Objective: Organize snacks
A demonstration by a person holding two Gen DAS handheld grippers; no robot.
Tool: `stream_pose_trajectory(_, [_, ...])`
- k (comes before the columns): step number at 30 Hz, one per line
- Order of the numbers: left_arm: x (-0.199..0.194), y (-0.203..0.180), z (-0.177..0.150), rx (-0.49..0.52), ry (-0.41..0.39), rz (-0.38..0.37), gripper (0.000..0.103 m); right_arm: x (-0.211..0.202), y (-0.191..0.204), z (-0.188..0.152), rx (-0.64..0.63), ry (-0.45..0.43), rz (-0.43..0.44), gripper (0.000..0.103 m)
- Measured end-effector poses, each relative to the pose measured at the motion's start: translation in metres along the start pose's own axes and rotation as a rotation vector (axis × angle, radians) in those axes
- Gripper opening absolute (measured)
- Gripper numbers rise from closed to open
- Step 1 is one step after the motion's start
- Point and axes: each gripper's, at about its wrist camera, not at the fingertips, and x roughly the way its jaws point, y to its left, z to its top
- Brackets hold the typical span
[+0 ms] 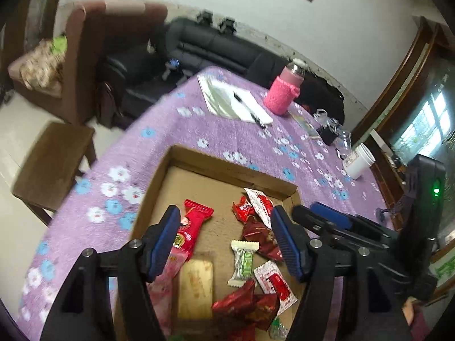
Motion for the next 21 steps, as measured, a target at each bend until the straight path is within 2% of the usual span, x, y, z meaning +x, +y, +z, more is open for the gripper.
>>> stream_pose_trajectory(3, [-0.028,-0.014,-0.013,0.041,-0.098,0.084,0.077,-0.025,-0.007,-0.014,0.024,-0.031,0.021,0.050])
stream_pose_trajectory(7, [-0.054,-0.031,-0.029,0.062,-0.182,0.172,0.091,-0.053,-0.013,-0.035,0.050,-0.065,0.036,0.051])
stream_pose_trajectory(9, [-0.065,-0.038,-0.038,0.064,-0.206,0.199,0.092,-0.066,-0.014,-0.046,0.052,-0.083,0.025,0.051])
stream_pose_trajectory(13, [-0.079,-0.048,-0.052,0.059,-0.219,0.253,0.094,-0.084,-0.016,-0.069,0.064,-0.102,0.010,0.058])
stream_pose_trajectory(21, [-0.094,-0.063,-0.085,0.073,-0.205,0.296,0.095,-0.109,-0.008,-0.121,0.062,-0.115,-0.011,0.058])
